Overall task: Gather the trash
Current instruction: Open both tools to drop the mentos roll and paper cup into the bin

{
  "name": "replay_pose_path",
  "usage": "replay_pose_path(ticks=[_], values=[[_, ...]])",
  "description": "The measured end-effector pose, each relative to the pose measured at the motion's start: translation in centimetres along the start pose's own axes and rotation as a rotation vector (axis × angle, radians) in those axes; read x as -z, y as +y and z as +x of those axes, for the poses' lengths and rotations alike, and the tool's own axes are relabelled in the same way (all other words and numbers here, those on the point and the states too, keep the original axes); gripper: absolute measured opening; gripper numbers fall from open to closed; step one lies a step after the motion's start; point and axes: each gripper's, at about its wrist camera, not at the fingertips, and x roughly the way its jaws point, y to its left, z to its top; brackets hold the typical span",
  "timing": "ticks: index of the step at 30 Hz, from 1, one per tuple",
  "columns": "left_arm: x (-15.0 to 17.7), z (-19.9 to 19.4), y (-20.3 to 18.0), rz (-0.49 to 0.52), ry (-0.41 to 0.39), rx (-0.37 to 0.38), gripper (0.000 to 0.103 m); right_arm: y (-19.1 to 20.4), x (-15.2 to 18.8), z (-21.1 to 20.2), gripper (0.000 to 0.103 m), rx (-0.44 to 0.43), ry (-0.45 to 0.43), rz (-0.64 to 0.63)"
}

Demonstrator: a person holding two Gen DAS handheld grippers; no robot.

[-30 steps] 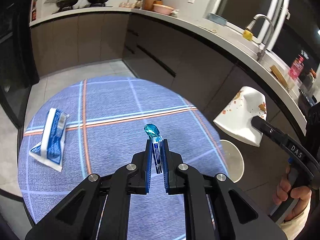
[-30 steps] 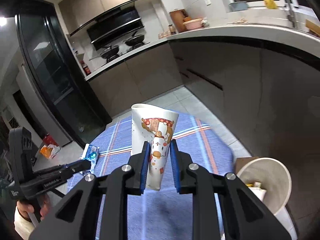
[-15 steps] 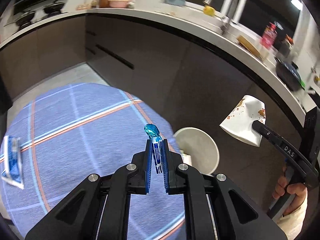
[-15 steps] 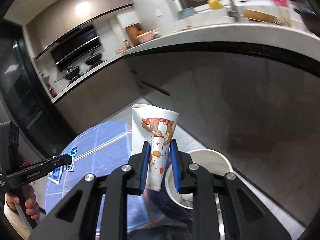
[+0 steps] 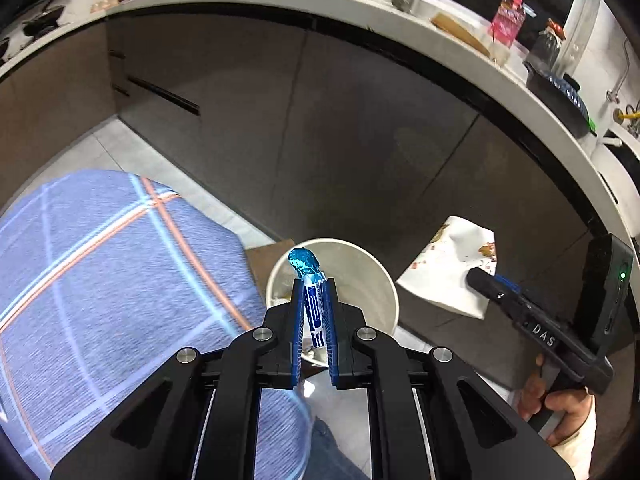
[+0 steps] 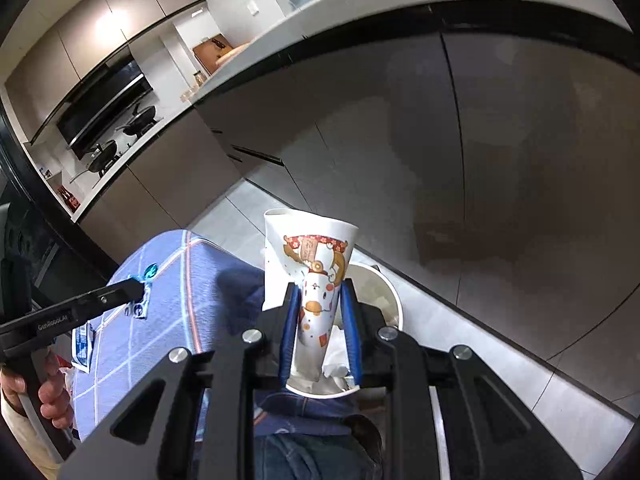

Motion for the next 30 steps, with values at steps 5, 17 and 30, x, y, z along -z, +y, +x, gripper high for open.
replay_pose_path(ticks=[5,17,30], values=[[-0.4,4.2,-0.5,0.01,0.07,0.019,0.009,-1.1,0.4,2.0,0.023,-0.002,0.043,0.009],[0.1,11.3,-0.6,0.023,0.19,0.03,0.01,-1.3,1.0,6.2,0.024,0.0,0.124,0.03],[-0.4,11.5,0.3,0.021,0.104,-0.071,0.075,-3.1,1.7,8.1,0.044,0.006,0.164,0.107]])
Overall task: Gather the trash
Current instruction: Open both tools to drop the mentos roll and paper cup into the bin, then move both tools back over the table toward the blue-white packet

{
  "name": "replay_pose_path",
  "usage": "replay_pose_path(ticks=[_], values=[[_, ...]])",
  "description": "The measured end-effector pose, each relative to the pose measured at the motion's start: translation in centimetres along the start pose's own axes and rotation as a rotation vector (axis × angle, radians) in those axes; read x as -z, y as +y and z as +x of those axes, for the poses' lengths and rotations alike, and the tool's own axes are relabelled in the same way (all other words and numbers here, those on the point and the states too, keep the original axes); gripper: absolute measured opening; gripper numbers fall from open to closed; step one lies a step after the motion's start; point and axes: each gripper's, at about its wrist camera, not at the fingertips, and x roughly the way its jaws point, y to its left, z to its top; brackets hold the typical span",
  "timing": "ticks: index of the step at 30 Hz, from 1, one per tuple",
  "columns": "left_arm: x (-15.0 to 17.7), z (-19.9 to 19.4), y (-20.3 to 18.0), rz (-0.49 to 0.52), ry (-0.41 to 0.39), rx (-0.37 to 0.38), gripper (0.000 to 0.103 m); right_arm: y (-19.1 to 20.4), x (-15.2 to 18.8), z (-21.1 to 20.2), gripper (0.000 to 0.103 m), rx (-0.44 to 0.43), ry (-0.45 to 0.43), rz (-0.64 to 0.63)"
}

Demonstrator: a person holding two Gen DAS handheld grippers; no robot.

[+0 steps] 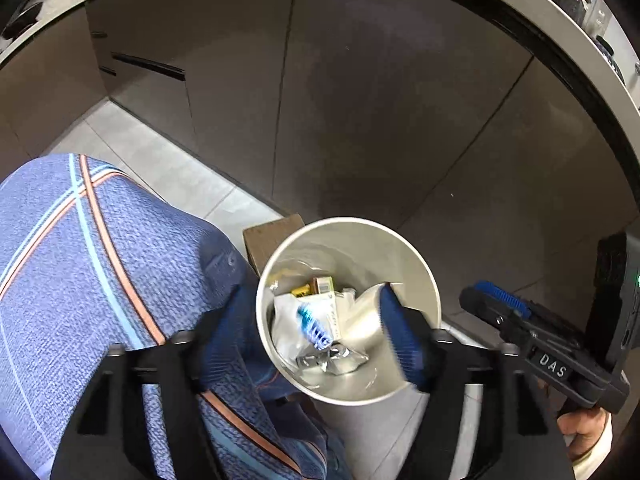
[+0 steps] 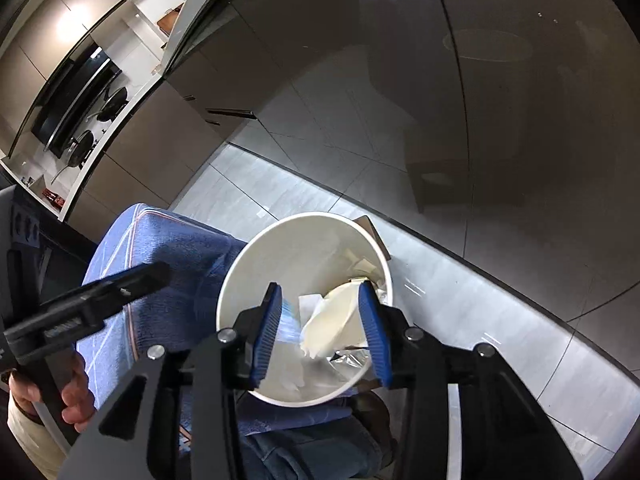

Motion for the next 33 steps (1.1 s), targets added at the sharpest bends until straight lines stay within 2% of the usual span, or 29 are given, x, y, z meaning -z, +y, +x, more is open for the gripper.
replay_pose_path(ticks=[2,4,5,6,8,13,22,33], values=[[-0.2,-0.4,0.4,-0.022,-0.025,-0.018,0.086,-0.3,0.2,-0.2,0.053,0.001,-0.004,0.005],[-0.4,-0.9,0.8,-0.036,-0.046,-0.03,0.09,-0.5,0.2,-0.3,0.062,0.003,-0.014,0.003],[-0.4,-1.1,0.9,-0.039,-0.052,-0.032,0.093,-0.6,0.3,-0.4,0.071,0.011,-0.021,0.002],[-0.5,-1.3,1.0,-0.042,-0.058,-0.036,0.094,-0.6,0.3,-0.4,0.085,0.014,-0.026,0.001],[-0.6,-1.6,1.4,-0.051,-0.064,-0.041,0.094,-0.6,0.3,-0.5,0.1,0.017,-0.037,0.002],[-0.6,-2.6,2.0,-0.082,-0.071,-0.04,0.094,-0.2,0.6,-0.5,0.1,0.04,-0.04,-0.004],[-0.4,-5.1,1.6,-0.082,-0.105,-0.053,0.094,0.6,0.4,-1.4,0.1,0.018,-0.05,-0.012],[0.1,-10.3,2.5,-0.111,-0.16,-0.06,0.094,2.8,0.2,-3.2,0.1,-0.006,-0.076,-0.043]])
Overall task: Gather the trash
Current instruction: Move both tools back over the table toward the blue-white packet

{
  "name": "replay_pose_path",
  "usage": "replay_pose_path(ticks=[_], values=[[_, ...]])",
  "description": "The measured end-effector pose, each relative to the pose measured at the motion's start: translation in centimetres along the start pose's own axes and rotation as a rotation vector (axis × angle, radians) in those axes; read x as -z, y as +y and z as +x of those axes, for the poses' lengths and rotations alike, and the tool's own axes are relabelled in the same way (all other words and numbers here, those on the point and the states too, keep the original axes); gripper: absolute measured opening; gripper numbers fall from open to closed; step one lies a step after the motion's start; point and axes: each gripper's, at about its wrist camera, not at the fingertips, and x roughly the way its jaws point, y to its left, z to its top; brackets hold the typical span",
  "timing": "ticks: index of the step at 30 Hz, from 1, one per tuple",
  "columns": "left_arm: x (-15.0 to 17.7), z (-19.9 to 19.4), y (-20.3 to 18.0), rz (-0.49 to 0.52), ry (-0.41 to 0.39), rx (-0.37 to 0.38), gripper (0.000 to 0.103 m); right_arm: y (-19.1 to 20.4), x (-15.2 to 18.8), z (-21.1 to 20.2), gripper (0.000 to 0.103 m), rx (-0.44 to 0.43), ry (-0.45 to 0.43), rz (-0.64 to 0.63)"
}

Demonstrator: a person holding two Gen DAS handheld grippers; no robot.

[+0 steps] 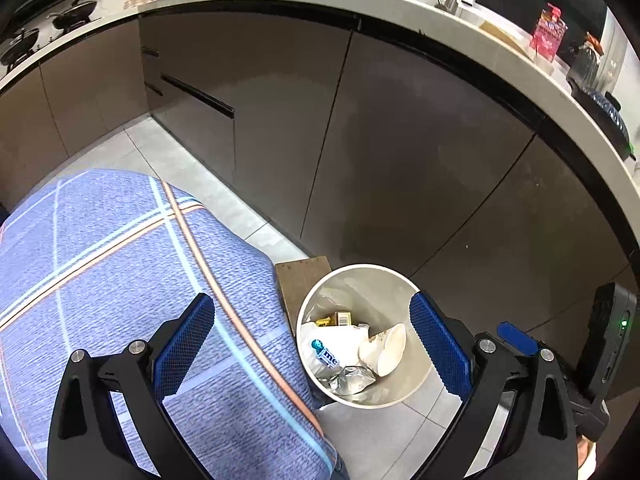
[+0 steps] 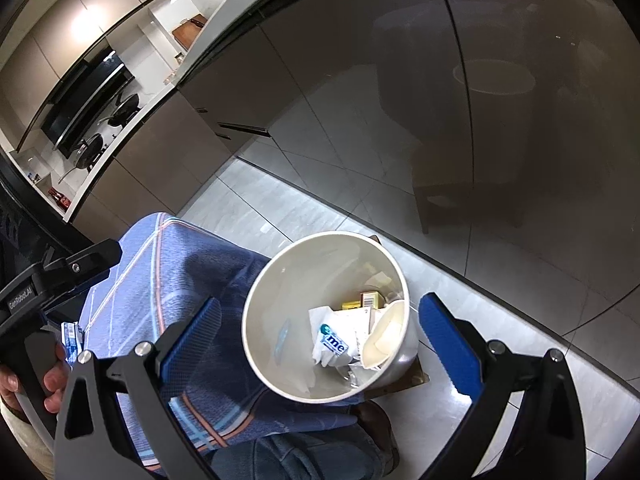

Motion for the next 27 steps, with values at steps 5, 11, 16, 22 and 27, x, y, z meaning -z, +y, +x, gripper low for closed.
replay_pose_path(ticks=[5,11,16,22,27], values=[[0.1,-2.7,1.5,-0.037,-0.026,-0.002,0.094,2.1,0.0,-0.9,0.1,-0.02,-0.018,-0.04],[0.9,-8.0,4.6,-0.068,-0.079,-0.029,0.094,5.3,-0.1,-2.3,0.1,-0.073,-0.039,-0.084],[2.3,-13.3,9.1,-0.134,-0.142,-0.069,0.094,9.4,-0.2,-3.0,0.1,-0.131,-0.043,-0.157],[5.7,-19.0,16.0,-0.253,-0.206,-0.16,0.094,15.5,0.7,-2.9,0.1,-0.208,-0.02,-0.263],[10.4,-23.2,23.0,-0.411,-0.242,-0.247,0.094,21.0,2.0,-2.1,0.099,-0.273,0.022,-0.349]])
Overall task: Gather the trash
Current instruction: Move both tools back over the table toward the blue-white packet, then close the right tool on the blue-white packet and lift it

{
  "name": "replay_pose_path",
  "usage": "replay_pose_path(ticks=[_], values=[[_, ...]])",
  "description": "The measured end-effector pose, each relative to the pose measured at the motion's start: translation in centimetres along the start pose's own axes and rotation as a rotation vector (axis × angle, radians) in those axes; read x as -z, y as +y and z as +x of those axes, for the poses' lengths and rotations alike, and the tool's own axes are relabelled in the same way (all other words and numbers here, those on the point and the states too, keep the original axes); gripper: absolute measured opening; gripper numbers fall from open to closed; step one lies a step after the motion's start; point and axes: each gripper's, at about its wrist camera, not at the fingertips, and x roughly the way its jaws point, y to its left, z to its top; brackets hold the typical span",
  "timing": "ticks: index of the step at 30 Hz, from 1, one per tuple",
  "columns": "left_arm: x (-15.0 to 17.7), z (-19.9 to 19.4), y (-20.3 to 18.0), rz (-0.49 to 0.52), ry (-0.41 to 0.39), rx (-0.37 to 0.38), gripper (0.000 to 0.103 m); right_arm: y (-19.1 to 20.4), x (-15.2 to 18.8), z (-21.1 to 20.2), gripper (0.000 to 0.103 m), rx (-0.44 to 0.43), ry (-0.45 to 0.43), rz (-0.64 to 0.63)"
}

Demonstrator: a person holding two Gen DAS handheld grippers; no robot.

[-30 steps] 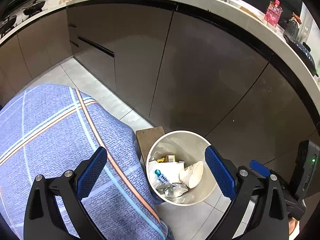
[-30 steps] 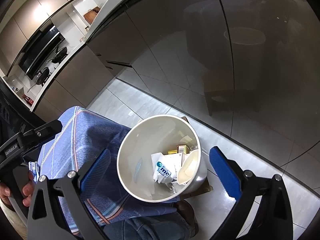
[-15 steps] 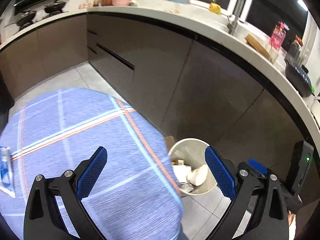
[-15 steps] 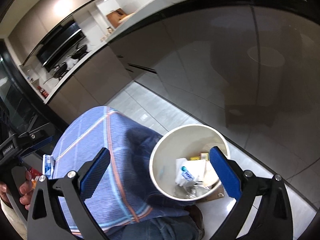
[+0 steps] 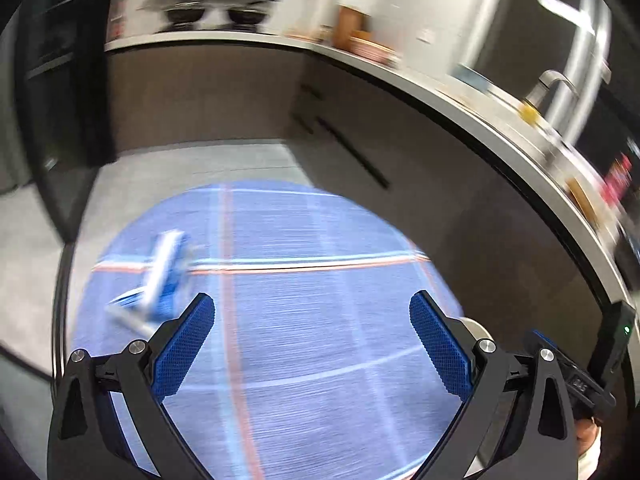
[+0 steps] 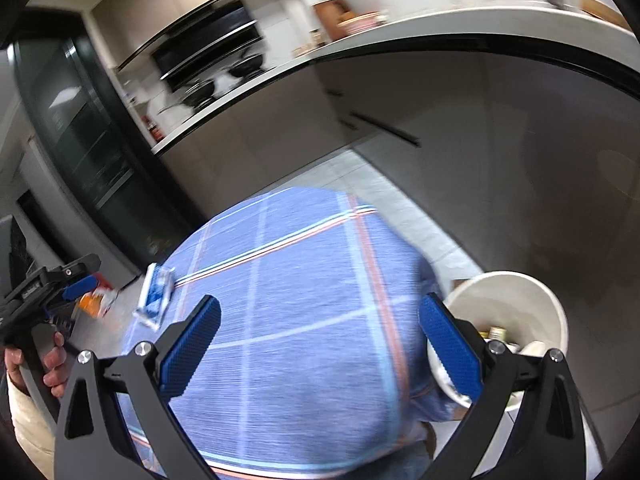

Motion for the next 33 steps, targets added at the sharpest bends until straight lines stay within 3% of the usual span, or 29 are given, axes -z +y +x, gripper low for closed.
replay_pose_path(ticks=[7,14,18,23,33], values=[[2.0,-2.1,11.2,-0.201,-0.006,-0.097,0.093,7.6,-0.6,3.5,0.097,-0.097,0.073,-0.116],[3.7,-1.6,17.9,-0.37,0.016,-0.056,0.075,14.2,-1.7,7.7,0.087,-0.198,0.141,-0.194],[4.2,-0.6,19.9,-0.431,0.028,-0.006,0.069,17.6,-2.5,10.9,0.077,-0.261,0.197,-0.197],[4.2,1.1,20.7,-0.456,0.052,0.051,0.055,20.6,-3.0,14.7,0.073,-0.295,0.26,-0.199],[4.1,4.4,21.9,-0.511,0.078,0.124,0.053,25.9,-2.8,21.8,0.073,-0.321,0.37,-0.223]])
